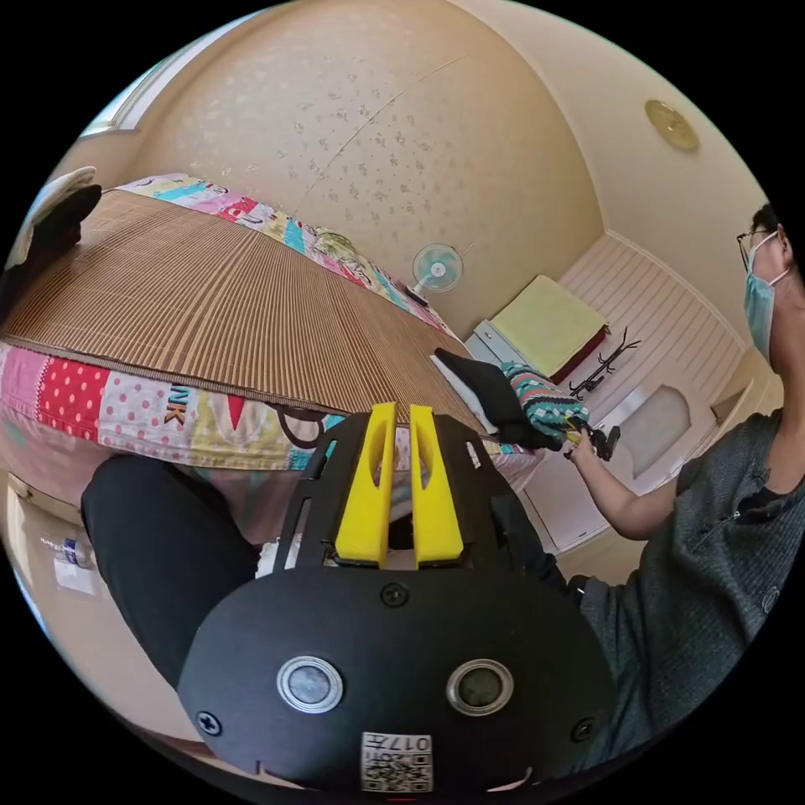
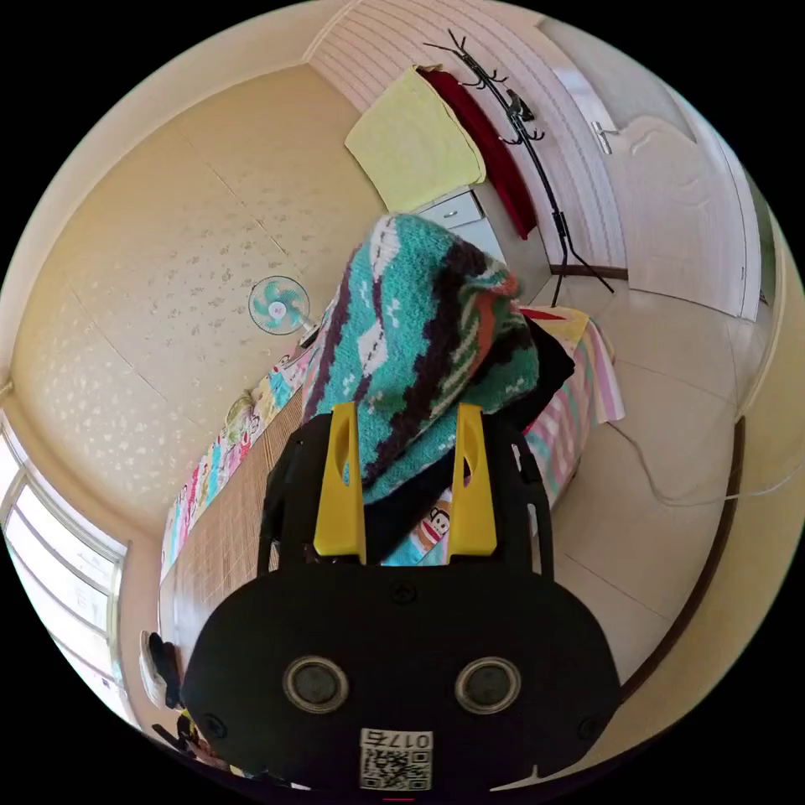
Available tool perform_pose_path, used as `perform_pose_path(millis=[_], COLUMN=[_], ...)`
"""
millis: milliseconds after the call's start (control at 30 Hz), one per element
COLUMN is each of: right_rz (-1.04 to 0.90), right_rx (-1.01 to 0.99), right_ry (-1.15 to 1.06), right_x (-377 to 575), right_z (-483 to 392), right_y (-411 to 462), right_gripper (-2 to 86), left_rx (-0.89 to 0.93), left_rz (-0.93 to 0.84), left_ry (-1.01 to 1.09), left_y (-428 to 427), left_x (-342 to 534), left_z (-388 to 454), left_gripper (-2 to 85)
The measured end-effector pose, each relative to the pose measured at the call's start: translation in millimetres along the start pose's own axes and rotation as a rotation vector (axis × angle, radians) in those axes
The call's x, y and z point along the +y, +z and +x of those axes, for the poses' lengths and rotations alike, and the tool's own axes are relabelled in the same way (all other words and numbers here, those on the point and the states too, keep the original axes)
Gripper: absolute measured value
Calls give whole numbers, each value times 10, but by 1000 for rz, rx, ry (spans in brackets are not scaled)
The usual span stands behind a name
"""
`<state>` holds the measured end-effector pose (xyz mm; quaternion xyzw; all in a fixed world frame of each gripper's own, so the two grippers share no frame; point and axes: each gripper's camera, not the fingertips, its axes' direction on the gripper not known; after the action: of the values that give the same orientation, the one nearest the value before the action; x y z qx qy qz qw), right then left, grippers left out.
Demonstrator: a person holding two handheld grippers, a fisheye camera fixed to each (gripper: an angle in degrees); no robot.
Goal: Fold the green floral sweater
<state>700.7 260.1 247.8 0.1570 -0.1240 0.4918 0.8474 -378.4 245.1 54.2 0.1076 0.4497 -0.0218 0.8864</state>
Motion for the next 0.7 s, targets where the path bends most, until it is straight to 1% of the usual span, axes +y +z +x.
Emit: perform_pose_path(millis=[33,100,133,167,200,267,300,367,433,500,567,600,633,667,700], right_rz=[19,52,46,-6,-32,-113,-119,-97,-66,-94,-243,-296,-399,-522,-585], right_rx=[-40,-191,-425,-579,-616,-636,-632,-630,-680,-772,-883,-892,-876,-815,-767], right_ry=[33,-9,-117,-187,-246,-579,-657,-841,-930,-983,-961,-954,-974,-1008,-1032], right_x=[-58,-139,-252,-373,-411,-339,-263,155,577,1069,1841,2080,2583,3118,3391], right_z=[-15,-186,-405,-710,-926,-2038,-2332,-3244,-3727,-4064,-4336,-4384,-4457,-4499,-4504], right_y=[-4,-70,-119,-117,-114,-184,-229,-437,-602,-661,-476,-378,-161,106,248], right_gripper=[126,88,67,57,54,44,42,39,39,42,49,51,54,57,58], left_rx=[-3,5,15,57,114,163,169,180,192,181,166,158,154,148,140], left_rz=[-2,5,10,18,24,13,-1,-15,-8,18,28,24,20,9,-2], left_ry=[-8,-52,-74,-127,-159,-186,-198,-199,-189,-184,-191,-204,-211,-224,-233], left_y=[19,88,107,152,208,300,356,411,411,350,302,278,268,248,227], left_x=[1,-6,-6,0,7,7,0,-24,-47,-40,-1,39,61,110,157], left_z=[-10,-63,-91,-170,-237,-300,-320,-323,-313,-321,-362,-409,-435,-488,-536], left_gripper=[36,38,38,37,36,33,31,29,27,23,20,19,18,17,17])
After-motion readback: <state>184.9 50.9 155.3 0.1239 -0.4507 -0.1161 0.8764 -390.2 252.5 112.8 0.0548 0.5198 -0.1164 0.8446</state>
